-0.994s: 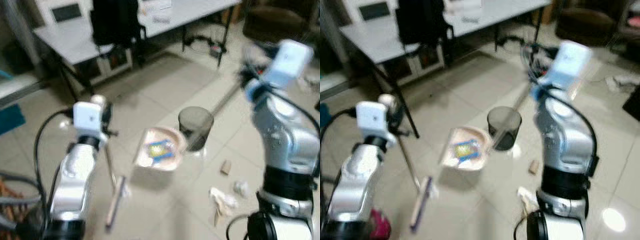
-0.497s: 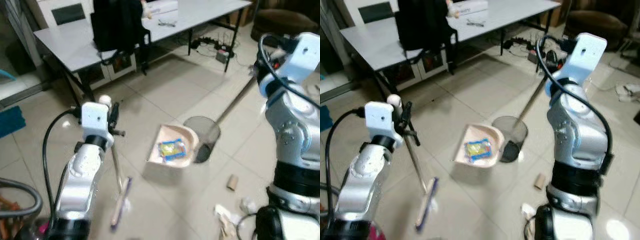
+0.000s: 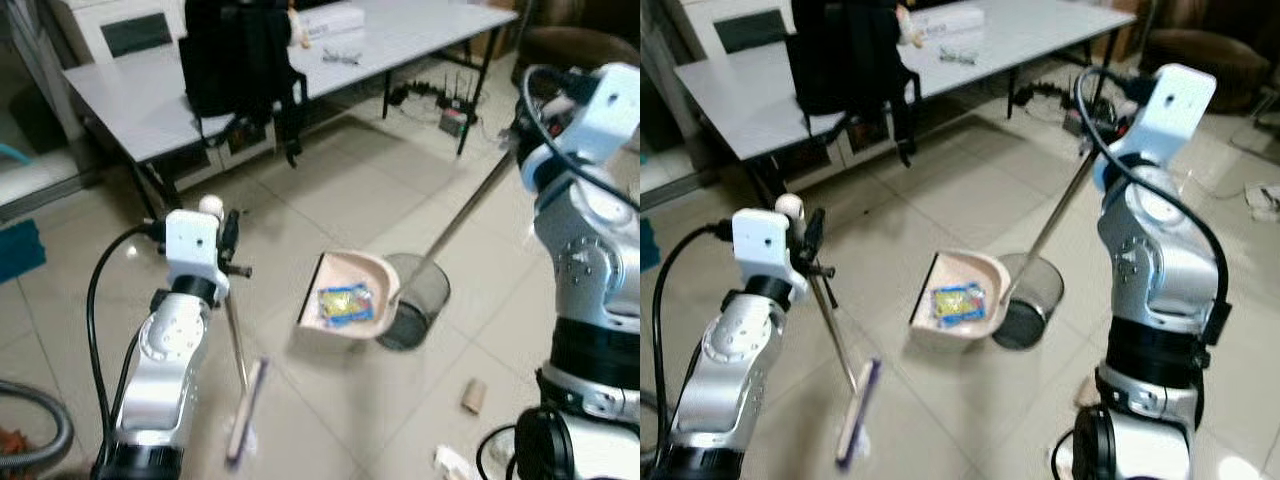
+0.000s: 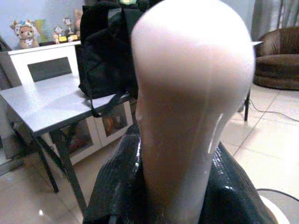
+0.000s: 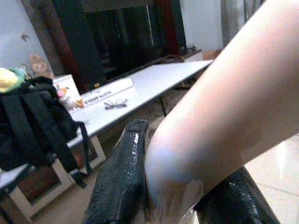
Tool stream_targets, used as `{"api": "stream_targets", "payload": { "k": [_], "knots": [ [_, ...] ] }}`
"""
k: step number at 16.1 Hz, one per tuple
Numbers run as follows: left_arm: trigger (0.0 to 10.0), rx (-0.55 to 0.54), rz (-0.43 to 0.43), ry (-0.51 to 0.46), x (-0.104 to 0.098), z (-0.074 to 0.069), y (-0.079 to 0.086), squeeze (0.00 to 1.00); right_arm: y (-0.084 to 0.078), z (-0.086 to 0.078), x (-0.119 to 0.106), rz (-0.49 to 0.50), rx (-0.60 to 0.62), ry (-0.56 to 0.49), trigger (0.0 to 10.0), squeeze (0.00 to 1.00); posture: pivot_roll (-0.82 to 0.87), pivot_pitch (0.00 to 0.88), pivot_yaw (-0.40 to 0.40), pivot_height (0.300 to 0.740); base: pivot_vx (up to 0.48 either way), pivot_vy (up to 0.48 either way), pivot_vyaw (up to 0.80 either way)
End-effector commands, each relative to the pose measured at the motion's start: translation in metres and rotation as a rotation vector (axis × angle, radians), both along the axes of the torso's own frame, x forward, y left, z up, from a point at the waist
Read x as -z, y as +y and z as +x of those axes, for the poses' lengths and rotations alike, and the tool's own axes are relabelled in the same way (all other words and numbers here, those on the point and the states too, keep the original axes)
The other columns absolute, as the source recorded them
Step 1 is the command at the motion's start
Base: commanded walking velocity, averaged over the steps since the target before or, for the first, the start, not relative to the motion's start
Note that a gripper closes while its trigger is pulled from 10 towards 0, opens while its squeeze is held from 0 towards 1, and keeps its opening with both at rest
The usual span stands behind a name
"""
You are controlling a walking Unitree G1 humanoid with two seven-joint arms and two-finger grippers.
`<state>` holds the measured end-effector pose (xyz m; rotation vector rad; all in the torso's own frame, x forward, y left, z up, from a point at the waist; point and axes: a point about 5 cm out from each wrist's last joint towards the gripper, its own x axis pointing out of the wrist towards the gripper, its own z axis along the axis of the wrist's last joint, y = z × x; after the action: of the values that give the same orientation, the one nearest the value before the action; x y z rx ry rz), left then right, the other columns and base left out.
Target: Sweep floor
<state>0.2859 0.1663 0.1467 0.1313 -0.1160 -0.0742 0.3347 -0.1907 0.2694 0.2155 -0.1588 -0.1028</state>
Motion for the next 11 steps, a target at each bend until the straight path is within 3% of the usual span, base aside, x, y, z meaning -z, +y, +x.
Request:
{"api": "stream_targets", "payload": {
  "k": [1,3,5,11],
  "knots": [
    [10.0,-0.015,0.033,-0.042,-0.01,0.0,0.004,0.0,0.006,-0.001,-0.015,0.02,-0.032,-0.079,10.0,0.0,-0.07,0.0,0.038,0.74,0.48,0.0,-0.8],
    [10.0,-0.014,0.036,-0.041,-0.01,0.0,0.004,0.0,0.004,-0.002,-0.015,0.021,-0.023,-0.081,10.0,0.0,-0.07,0.0,0.039,0.74,0.48,0.0,-0.8],
    [10.0,-0.012,0.038,-0.04,-0.01,0.0,0.004,0.0,0.001,-0.003,-0.015,0.025,-0.012,-0.082,10.0,0.0,-0.07,0.0,0.043,0.74,0.48,0.0,-0.2],
    [10.0,0.003,0.046,-0.037,-0.01,0.0,0.004,0.0,-0.01,-0.005,-0.015,0.048,0.024,-0.091,10.0,0.0,-0.07,0.0,0.054,0.74,0.48,0.0,0.0]
  ]
}}
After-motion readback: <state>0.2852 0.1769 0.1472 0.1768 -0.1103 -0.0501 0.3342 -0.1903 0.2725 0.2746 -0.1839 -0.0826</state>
